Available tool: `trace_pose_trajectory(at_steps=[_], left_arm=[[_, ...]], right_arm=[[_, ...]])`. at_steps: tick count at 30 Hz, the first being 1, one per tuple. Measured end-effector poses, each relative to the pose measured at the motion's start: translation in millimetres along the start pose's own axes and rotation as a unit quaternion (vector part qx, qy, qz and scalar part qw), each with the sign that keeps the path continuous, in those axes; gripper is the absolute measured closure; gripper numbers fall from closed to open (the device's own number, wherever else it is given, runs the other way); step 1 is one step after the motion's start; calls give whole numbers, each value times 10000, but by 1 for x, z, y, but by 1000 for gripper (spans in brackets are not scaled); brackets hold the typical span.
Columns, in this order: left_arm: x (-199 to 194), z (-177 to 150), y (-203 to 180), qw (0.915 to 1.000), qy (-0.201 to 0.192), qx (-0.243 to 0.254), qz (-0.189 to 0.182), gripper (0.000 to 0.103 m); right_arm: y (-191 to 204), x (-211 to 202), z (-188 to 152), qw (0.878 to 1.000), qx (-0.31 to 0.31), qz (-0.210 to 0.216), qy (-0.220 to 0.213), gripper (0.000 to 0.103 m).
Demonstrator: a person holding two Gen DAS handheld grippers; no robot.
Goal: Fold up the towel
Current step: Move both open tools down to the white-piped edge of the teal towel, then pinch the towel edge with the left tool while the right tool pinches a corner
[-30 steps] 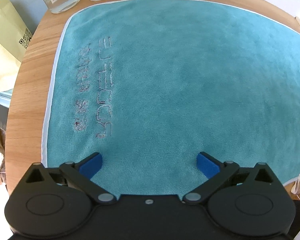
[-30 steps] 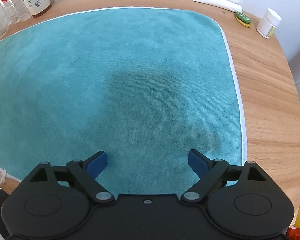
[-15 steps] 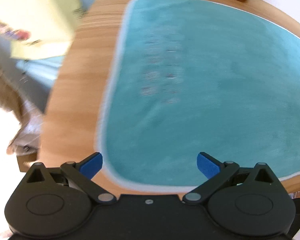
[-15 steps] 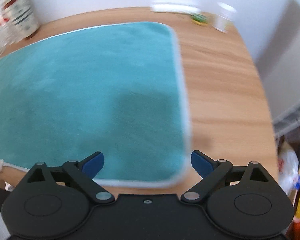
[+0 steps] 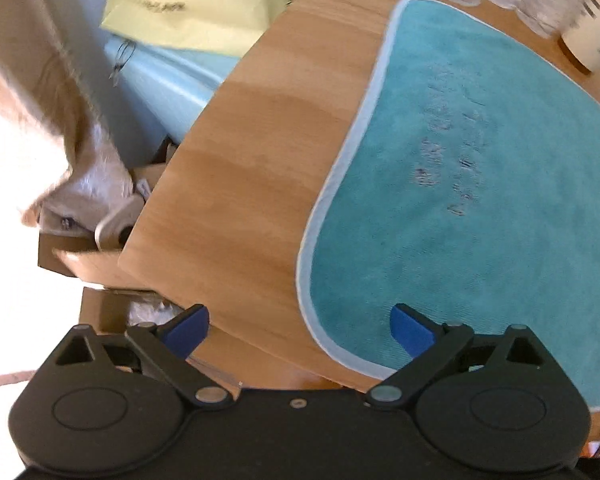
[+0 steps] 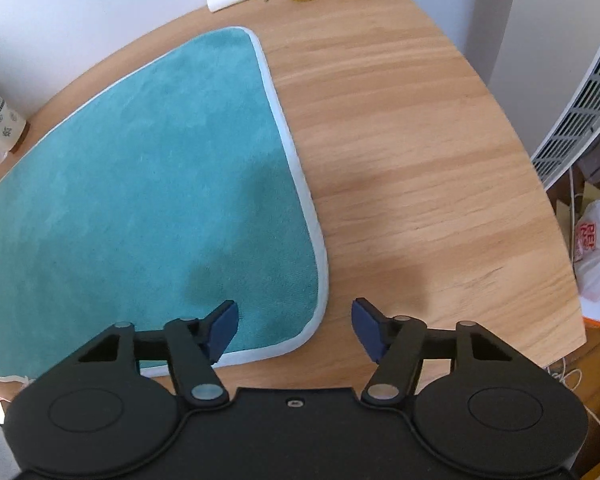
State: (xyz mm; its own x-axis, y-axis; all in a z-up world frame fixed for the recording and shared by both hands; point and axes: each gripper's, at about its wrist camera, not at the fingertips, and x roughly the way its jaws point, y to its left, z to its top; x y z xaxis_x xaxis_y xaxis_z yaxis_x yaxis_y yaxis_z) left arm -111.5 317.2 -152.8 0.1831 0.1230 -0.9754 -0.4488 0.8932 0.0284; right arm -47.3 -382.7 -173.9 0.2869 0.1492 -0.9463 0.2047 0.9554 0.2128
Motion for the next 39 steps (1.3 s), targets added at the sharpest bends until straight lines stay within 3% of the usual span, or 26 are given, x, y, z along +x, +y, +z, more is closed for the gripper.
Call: trace_pose_trajectory(at_steps=[11, 13, 16, 23, 25, 27, 30, 39], left_arm=[[-2, -5, 11, 9997, -189, -22, -141, 13], [-2, -6, 8, 9995, -276, 48, -152, 19], [-7, -2, -2, 9988, -372, 173, -248, 38], [-10, -2, -19, 9982, -286, 318, -422, 60], [-10, -2, -18, 9981, -277, 269, -486, 73], [-9, 0, -17, 9981, -225, 211, -532, 79], [-9, 2, -17, 9983, -170, 228, -514, 83], [-18, 3, -32, 9973, -238, 651, -237, 85]], right_arm=[[6, -6, -4, 9999, 99, 23, 7, 39], [8, -5, -3, 10000, 60, 12, 9, 39], [8, -4, -1, 9999, 116, 49, -19, 39], [1, -11, -2, 9992, 353, 162, 1, 56], [0, -9, 0, 9987, 460, 235, 3, 64], [-3, -9, 1, 9981, 542, 276, 24, 76], [-4, -7, 2, 9978, 596, 281, 57, 88], [-9, -6, -1, 9978, 606, 254, -1, 100]])
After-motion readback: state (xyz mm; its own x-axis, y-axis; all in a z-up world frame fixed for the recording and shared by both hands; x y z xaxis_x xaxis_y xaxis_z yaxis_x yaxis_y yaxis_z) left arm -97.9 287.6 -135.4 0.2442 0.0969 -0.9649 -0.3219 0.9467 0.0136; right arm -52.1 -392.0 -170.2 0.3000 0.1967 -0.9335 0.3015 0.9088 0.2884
